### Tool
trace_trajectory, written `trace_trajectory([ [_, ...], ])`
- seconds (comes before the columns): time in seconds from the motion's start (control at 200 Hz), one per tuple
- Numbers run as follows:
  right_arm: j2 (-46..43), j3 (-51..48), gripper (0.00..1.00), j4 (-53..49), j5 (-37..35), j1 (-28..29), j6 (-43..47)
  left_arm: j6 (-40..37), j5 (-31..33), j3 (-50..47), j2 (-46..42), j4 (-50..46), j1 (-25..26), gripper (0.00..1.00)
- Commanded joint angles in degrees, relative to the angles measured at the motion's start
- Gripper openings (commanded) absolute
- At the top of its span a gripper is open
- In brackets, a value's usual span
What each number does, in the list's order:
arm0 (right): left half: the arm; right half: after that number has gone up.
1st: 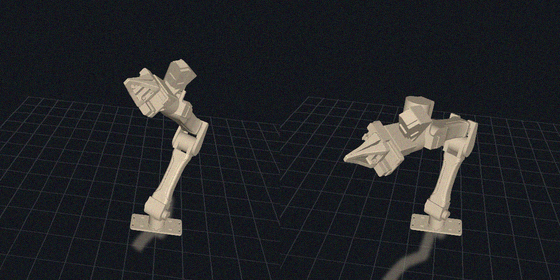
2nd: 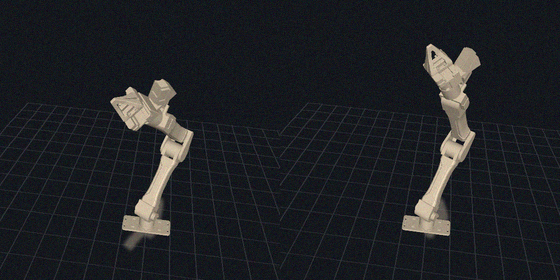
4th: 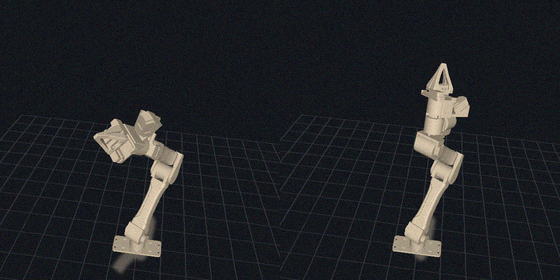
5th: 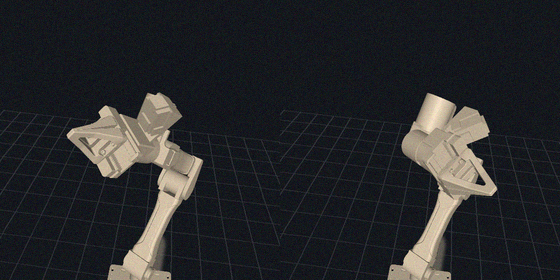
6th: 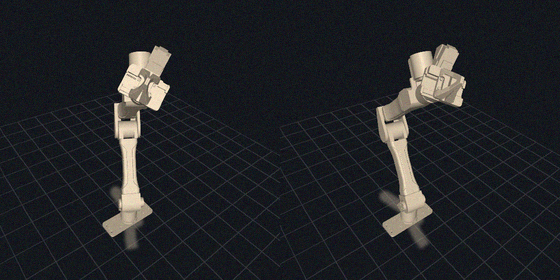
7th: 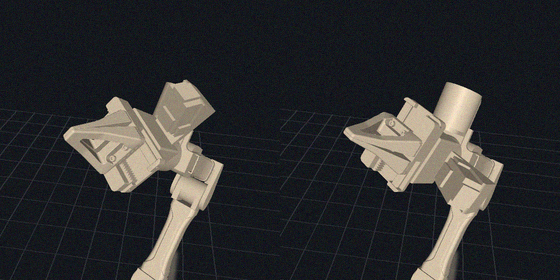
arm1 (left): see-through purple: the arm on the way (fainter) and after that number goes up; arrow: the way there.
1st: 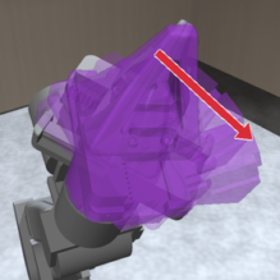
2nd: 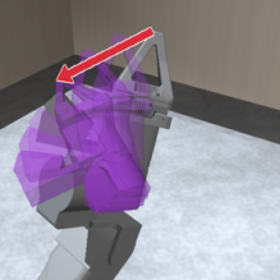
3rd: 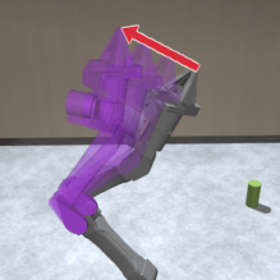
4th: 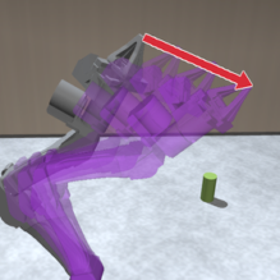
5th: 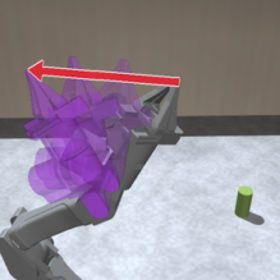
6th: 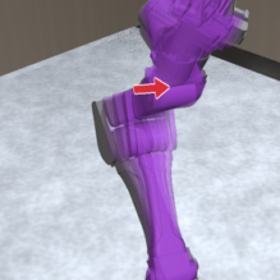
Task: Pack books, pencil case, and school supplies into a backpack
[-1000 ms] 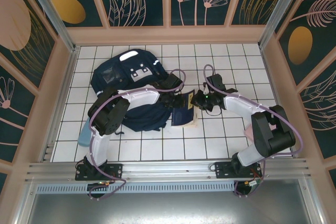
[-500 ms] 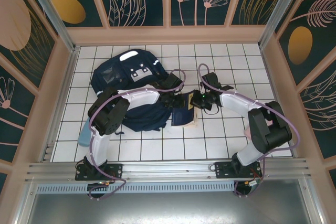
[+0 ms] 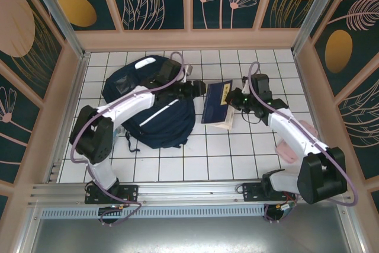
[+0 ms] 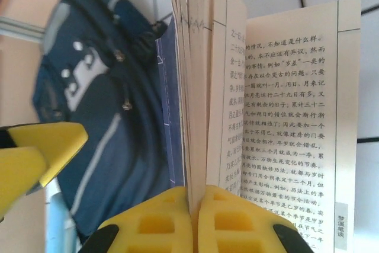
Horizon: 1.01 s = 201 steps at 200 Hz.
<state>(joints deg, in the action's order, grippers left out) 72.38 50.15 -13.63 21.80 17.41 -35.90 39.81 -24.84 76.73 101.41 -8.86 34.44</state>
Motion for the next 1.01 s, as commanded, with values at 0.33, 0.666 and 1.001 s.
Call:
trace_trajectory([
  [0.33,0.6,2.2,0.01,16.0,24.4,-0.8,-3.7,10.1,-17.3,-12.2,-5.0,20.7,-5.5,0.93],
  [0.666,3.1,3.4,0.01,16.7,26.0,-1.4,-4.1,12.0,-22.8,-13.5,-8.7,29.8,-5.5,0.54],
  [1.001,1.2,5.9,0.33,8.0,9.9,-1.7,-4.2,10.2,-15.1,-13.2,-11.4,27.1,-5.7,0.0],
])
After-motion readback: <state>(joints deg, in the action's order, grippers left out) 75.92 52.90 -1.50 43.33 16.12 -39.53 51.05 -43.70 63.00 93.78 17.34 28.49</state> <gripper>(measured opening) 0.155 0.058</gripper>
